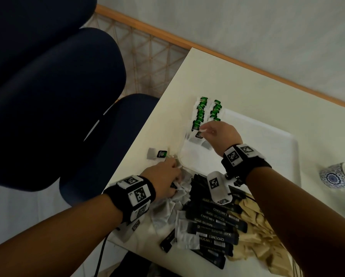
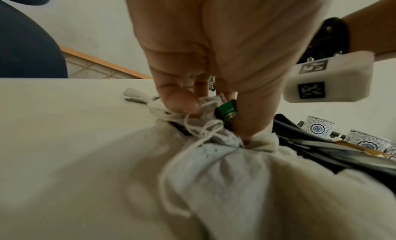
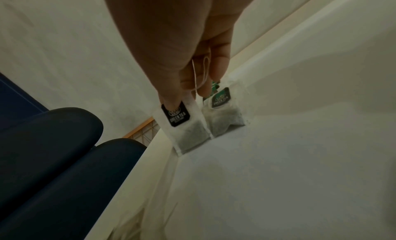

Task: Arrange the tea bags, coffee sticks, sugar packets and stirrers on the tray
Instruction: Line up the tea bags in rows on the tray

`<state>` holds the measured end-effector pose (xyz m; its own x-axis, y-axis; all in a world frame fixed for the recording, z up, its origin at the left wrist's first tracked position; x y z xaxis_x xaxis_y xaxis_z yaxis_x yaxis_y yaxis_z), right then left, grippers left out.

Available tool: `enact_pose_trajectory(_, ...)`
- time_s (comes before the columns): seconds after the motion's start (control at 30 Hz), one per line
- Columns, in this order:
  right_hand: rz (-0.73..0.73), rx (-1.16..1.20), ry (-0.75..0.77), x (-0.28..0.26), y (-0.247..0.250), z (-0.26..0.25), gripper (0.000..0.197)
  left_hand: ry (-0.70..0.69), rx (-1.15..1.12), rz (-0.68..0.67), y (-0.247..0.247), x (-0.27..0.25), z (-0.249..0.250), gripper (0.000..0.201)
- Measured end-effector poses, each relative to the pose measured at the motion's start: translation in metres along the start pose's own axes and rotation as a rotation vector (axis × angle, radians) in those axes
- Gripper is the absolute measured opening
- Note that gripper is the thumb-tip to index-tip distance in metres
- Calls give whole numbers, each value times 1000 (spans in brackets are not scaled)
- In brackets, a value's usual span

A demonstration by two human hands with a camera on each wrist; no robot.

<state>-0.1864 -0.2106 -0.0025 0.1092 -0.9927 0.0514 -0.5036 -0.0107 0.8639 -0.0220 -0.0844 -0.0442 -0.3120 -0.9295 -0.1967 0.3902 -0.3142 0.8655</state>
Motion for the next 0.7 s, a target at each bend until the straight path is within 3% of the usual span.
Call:
enact_pose_trajectory(0.1, 73, 47, 22, -6, 7, -2, 27, 29, -73, 13, 1, 0, -3, 31)
enact_pose_trajectory(0.2, 67, 100, 76, -24, 14, -8, 18, 47, -160, 51, 8, 2, -6, 21)
enact_pose_trajectory(0.37, -236, 96, 116, -72, 4, -15, 15, 124, -321, 133, 18, 2, -12, 14)
enact_pose_trajectory(0.5, -372, 152, 115, -97, -10, -18, 33, 242, -522, 132, 19, 3, -13, 14)
enact_pose_trajectory(0.6, -344, 160, 89, -103, -18, -21, 39, 291, -632, 107, 18, 1, -12, 12)
enact_pose_trajectory(0.7, -282, 138, 45, -99, -19, -21, 23, 320, -697, 116, 15, 0, -12, 12)
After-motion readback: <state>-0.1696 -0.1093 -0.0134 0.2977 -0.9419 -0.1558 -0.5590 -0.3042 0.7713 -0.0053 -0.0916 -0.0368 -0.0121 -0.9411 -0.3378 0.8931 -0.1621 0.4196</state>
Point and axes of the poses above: each hand's wrist, its own x-axis towards the middle knuckle, its own y-axis out of the back of the hand, z = x × y, the point moved 3 cm from there along x, towards the middle knuckle, and after that the axes turned 13 degrees about z, right-handed, at the moved point
